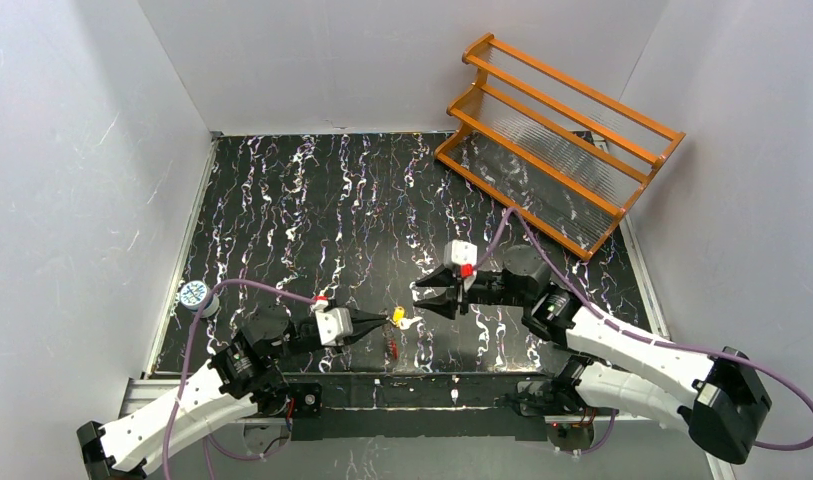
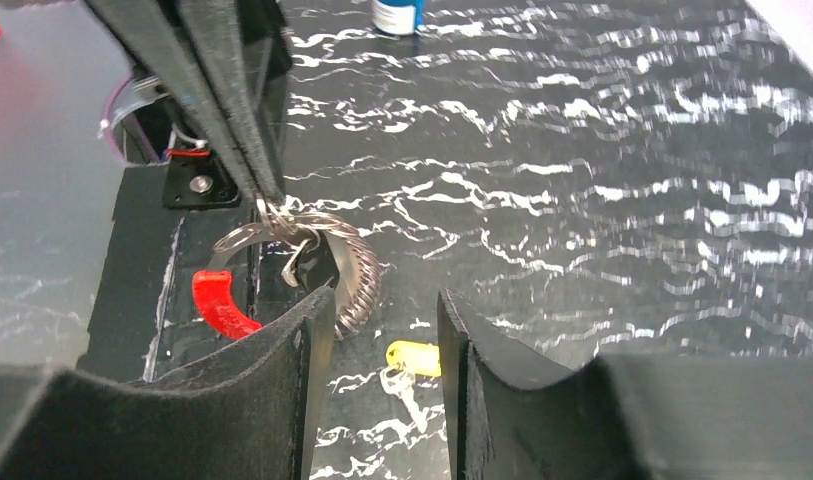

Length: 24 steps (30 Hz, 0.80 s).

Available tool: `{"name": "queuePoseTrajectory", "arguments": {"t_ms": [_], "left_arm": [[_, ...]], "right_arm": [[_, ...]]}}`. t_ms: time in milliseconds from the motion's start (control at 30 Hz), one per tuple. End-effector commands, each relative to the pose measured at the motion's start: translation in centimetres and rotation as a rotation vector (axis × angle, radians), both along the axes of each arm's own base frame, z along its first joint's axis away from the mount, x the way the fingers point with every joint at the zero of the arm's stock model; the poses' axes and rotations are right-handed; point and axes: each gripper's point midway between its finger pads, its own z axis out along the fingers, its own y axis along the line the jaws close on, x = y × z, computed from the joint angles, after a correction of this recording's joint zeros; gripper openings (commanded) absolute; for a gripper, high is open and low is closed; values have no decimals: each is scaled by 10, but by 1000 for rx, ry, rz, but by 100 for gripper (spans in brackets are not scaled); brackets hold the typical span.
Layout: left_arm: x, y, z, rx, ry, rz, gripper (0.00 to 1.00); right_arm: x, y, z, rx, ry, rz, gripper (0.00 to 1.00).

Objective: Put the keys on the keyring

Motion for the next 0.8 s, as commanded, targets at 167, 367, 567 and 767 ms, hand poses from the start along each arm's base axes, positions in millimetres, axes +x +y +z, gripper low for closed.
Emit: {"name": "queuePoseTrajectory", "arguments": {"t_ms": [167,367,567,767], "left_arm": [[-26,-7,33,-79,-141,-164,0],[-28,-10,37,-88,-133,-182,0],[-28,-12,40,-107,-132,-187,0],[-28,-14,41,-107,-121,-196,0]], "right_arm": [[-42,11,35,178,-322,343,50],[-53,15,34,196,-324,432,44],[-58,21,27,192,-317,466,42],[-59,30,22,186,-312,479,38]]}}
